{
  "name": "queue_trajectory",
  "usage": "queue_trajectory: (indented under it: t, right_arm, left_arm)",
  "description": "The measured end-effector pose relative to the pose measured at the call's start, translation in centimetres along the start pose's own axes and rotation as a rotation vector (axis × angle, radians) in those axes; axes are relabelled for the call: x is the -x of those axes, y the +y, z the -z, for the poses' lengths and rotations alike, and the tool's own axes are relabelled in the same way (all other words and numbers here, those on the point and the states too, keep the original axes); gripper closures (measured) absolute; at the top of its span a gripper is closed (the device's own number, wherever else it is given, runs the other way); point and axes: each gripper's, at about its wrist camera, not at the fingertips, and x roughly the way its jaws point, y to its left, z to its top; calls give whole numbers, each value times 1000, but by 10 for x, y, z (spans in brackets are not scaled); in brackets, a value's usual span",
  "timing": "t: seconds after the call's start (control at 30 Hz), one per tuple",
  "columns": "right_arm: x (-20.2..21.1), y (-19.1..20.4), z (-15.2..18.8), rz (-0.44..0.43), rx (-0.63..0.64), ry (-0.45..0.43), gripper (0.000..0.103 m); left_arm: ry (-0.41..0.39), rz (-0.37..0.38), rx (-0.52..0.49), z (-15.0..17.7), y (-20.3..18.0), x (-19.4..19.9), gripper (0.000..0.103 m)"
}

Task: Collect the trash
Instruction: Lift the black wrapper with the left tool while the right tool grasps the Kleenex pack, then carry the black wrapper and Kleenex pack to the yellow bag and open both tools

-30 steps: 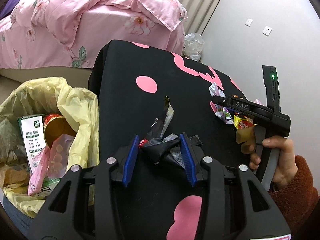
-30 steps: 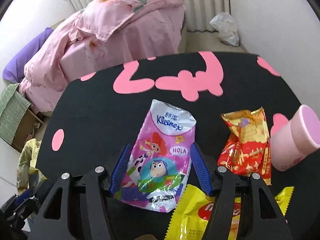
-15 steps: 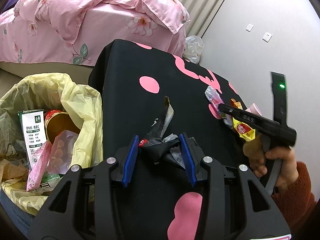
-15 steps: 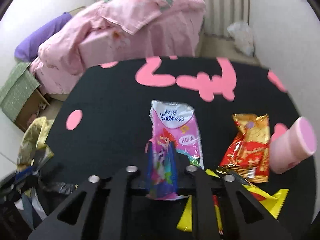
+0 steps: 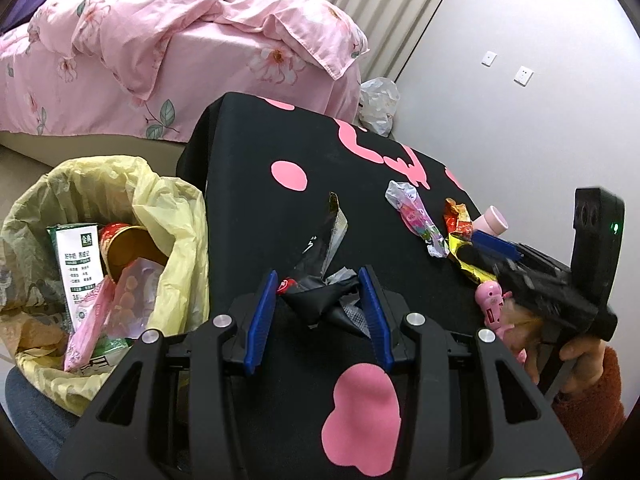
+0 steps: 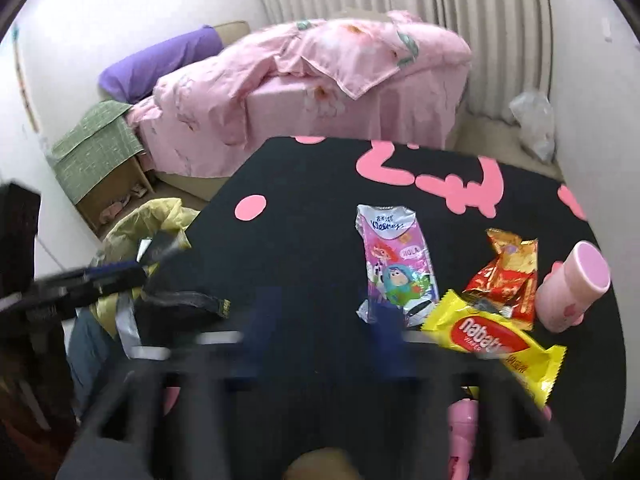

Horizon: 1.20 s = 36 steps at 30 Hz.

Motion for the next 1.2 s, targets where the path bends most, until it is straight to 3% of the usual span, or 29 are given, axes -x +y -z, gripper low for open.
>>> queue_trajectory:
  t: [0.23,0.37,0.5,0.57,0.67,0.73,0.77,0.83,0.9,0.97,1.2]
  right_arm:
    - [-13,-19,-15,100,-2,3,40]
    - [-38,-37,-31,6,-28,43,40]
    - [-64,-55,-42,98,-44,101,40]
    - [-80,-64,-42,51,-104,187,40]
    - [-81,-58,-42,14,-89,194,40]
    - [-81,-49,-39,32,-52,192,40]
    - [-81,-45,-37,61,-24,189,42]
    - [-80,-40,-36,108,4,184,55]
    - [-74,-44,-35,64,-41,178,78]
    - [-66,-43,-34,55,-52,160,86]
    - [-22,-5,-32,85,35,60,89]
  left_arm:
    - [19,-6,-13,-1,-2,-11,64]
    - [27,-3,-17,-2,-1,-15,64]
    - [38,-1,-6,-3,3,-20,64]
    - [44,-1,-4,-3,4,-22,64]
    - [53,7,0,-3,5,-26,64]
    - [58,11,0,-2,4,-28,64]
    - [61,13,-2,-1,3,-29,64]
    - [66,15,-10,0,0,-30,64]
    - [65,15,-17,0,-1,-29,64]
    - [59,16,-18,0,-2,-26,64]
    - [35,23,-23,-4,-5,-17,64]
